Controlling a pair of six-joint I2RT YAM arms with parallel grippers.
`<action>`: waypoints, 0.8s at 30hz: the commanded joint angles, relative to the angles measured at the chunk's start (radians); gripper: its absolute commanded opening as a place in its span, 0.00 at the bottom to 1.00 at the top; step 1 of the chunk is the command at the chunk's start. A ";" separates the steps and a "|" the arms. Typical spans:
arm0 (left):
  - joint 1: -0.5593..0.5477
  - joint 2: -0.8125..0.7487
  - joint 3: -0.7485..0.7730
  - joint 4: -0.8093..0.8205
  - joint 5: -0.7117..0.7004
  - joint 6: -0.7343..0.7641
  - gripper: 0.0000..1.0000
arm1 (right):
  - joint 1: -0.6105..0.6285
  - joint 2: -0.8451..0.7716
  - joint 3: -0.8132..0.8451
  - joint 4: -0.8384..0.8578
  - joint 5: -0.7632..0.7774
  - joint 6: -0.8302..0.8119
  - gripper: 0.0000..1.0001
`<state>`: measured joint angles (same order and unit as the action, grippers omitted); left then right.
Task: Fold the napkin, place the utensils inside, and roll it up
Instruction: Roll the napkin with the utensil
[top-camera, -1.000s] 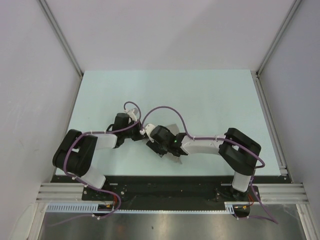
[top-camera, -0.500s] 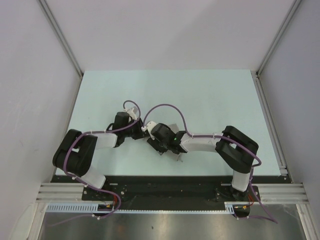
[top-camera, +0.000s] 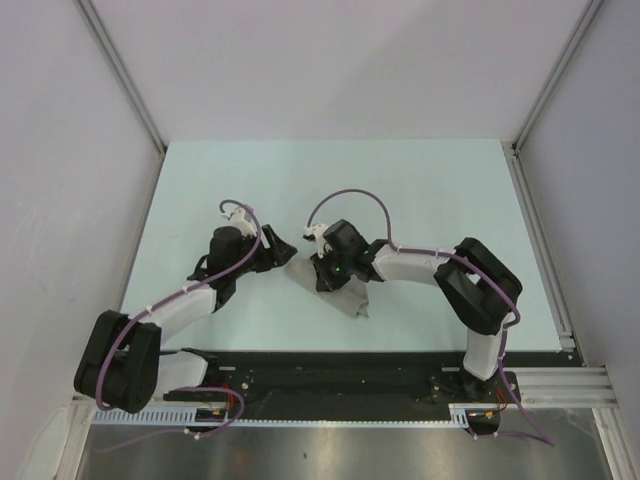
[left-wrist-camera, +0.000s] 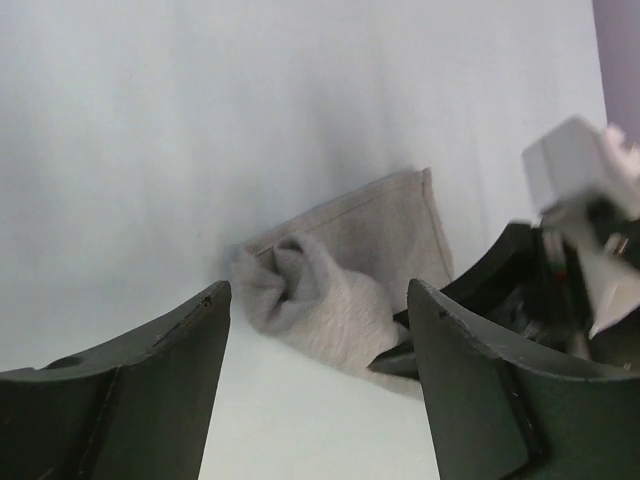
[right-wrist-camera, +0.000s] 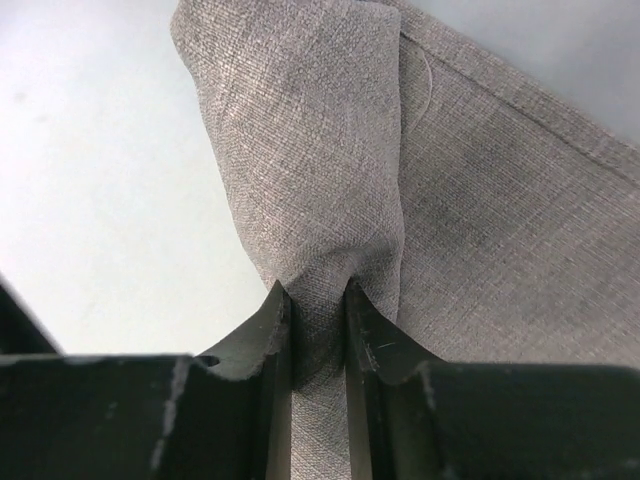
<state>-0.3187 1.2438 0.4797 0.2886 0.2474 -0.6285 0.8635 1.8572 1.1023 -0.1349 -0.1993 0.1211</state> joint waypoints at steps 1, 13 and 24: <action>0.012 -0.049 -0.079 0.035 -0.019 0.022 0.75 | -0.058 0.111 -0.058 0.001 -0.316 0.071 0.10; 0.010 0.083 -0.098 0.236 0.125 0.027 0.69 | -0.178 0.227 0.001 -0.009 -0.569 0.075 0.11; 0.009 0.272 -0.081 0.423 0.207 -0.037 0.58 | -0.182 0.270 0.037 -0.065 -0.601 0.042 0.14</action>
<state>-0.3126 1.4776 0.3763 0.5877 0.4046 -0.6331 0.6434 2.0430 1.1702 -0.0704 -0.8394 0.2077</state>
